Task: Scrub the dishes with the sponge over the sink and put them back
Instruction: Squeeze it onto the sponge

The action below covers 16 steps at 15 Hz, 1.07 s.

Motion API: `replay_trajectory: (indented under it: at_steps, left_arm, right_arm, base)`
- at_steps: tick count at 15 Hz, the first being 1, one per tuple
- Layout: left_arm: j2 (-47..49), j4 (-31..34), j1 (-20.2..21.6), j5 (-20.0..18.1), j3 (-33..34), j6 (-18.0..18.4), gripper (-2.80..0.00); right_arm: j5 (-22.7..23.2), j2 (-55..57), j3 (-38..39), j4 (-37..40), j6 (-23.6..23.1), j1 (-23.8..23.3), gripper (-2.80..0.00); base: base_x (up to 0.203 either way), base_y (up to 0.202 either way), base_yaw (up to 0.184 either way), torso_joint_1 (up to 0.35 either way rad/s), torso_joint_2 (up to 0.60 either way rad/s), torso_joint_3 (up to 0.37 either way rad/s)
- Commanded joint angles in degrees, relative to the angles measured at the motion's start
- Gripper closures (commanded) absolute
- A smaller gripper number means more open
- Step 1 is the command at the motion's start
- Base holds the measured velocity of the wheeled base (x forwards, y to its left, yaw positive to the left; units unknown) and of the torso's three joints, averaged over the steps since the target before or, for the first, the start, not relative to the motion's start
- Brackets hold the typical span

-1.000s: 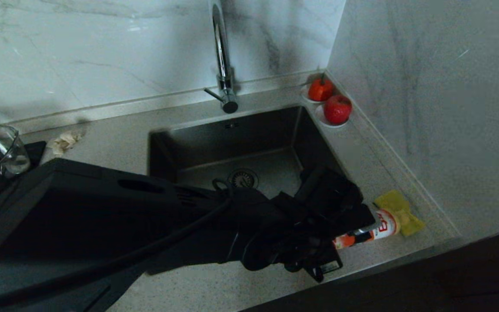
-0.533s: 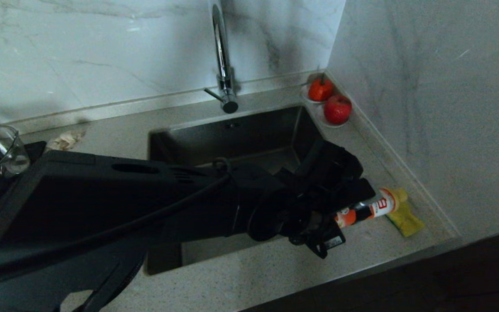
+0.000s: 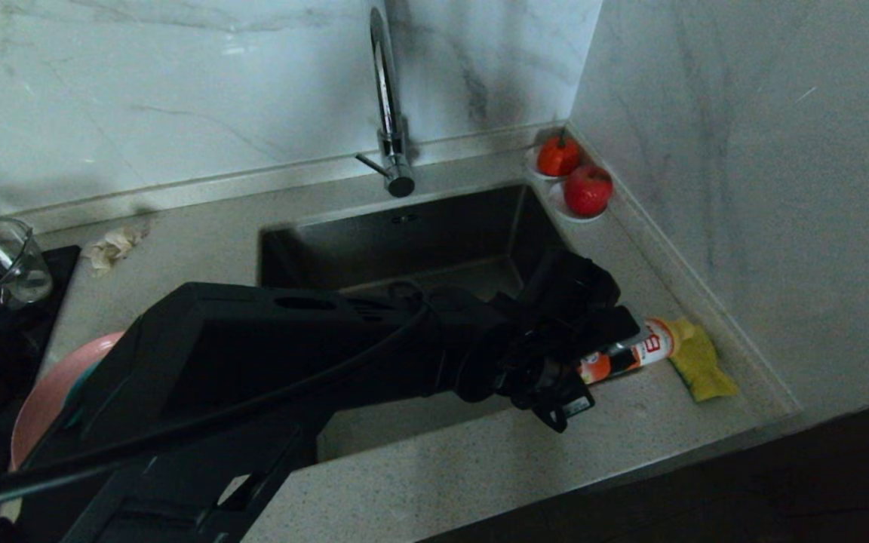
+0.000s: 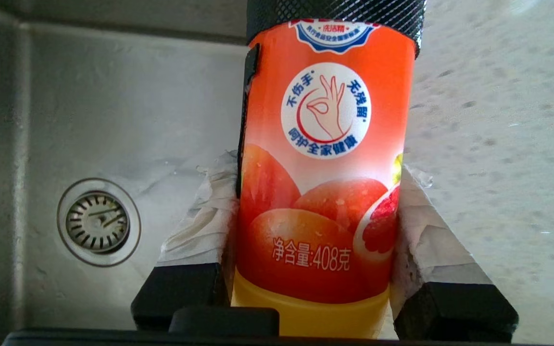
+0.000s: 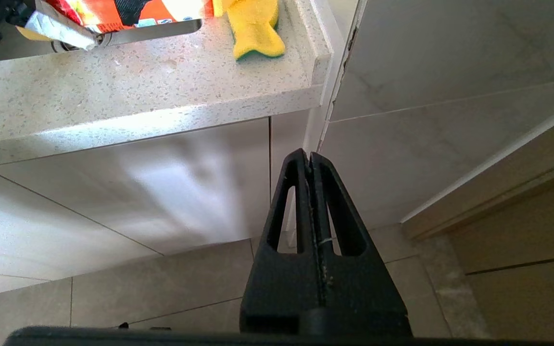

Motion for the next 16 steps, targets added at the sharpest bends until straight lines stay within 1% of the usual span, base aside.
replay_trajectory:
  at_steps: [1, 9, 16]
  left_arm:
    - [-0.11, 0.33, 0.31, 0.14, -0.05, 0.14, 0.0]
    - [-2.99, 0.91, 0.18, 0.14, 0.03, 0.23, 0.0]
    - [-5.34, 1.1, -1.25, 0.14, 0.17, 0.19, 0.0]
  right_arm:
    - [0.0, -0.02, 0.0, -0.02, -0.02, 0.01, 0.0]
    - [0.0, -0.02, 0.0, -0.02, -0.02, 0.01, 0.0]
    - [0.03, -0.02, 0.0, -0.02, 0.04, 0.01, 0.0]
  base:
    - [0.0, 0.0, 0.0, 0.0, 0.0, 0.0]
    - [0.0, 0.0, 0.0, 0.0, 0.0, 0.0]
    - [0.0, 0.0, 0.0, 0.0, 0.0, 0.0]
